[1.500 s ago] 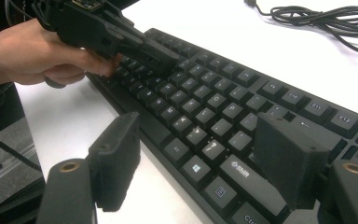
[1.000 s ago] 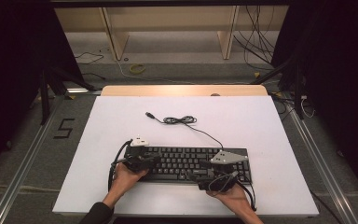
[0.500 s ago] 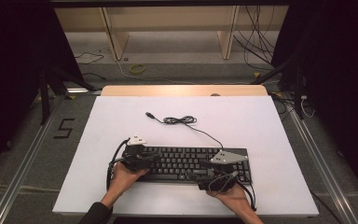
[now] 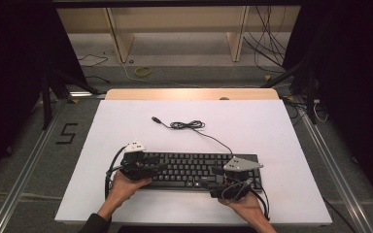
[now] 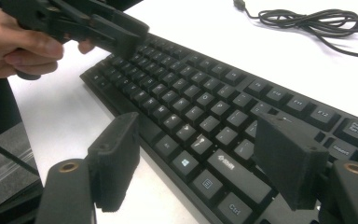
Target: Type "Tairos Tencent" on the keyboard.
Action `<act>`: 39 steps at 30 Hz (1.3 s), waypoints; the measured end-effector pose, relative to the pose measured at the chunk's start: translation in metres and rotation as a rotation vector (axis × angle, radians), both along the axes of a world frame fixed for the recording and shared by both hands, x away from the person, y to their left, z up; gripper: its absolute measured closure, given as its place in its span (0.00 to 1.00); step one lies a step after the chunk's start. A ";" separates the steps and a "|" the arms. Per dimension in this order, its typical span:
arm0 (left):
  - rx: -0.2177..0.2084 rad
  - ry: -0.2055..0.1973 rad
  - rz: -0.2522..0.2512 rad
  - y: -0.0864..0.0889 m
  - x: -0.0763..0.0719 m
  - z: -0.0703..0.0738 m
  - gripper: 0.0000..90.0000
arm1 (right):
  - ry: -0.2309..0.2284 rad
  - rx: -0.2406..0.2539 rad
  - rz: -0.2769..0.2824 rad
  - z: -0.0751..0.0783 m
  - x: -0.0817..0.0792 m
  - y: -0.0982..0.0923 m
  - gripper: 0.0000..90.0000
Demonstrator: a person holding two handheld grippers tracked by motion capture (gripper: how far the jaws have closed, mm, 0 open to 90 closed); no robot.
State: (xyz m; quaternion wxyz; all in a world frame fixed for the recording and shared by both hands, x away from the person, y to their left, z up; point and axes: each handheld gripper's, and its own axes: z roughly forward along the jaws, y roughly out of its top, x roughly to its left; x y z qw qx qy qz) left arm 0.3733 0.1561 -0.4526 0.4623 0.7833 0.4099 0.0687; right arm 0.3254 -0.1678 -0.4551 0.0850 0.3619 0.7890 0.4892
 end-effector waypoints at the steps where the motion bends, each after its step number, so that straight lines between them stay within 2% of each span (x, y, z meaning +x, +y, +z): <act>1: -0.008 -0.004 0.002 0.001 -0.002 0.001 0.48 | -0.002 0.000 -0.001 0.000 0.000 -0.001 0.36; 8: -0.057 -0.047 -0.004 0.009 -0.015 0.006 0.37 | -0.007 0.008 -0.007 0.000 -0.004 -0.007 0.36; 12: -0.084 -0.069 0.000 0.016 -0.023 0.006 0.35 | -0.008 0.014 -0.016 0.000 -0.006 -0.014 0.36; 15: -0.102 -0.071 0.006 0.021 -0.028 0.006 0.34 | -0.011 0.021 -0.022 0.000 -0.008 -0.018 0.36; 30: -0.133 -0.116 -0.004 0.035 -0.051 0.003 0.30 | -0.041 0.049 -0.049 -0.001 -0.021 -0.041 0.35; 34: -0.137 -0.117 0.002 0.039 -0.057 0.001 0.29 | -0.055 0.041 -0.063 -0.003 -0.025 -0.049 0.35; 39: -0.123 -0.124 0.005 0.041 -0.063 -0.003 0.27 | -0.060 0.041 -0.081 -0.005 -0.028 -0.056 0.34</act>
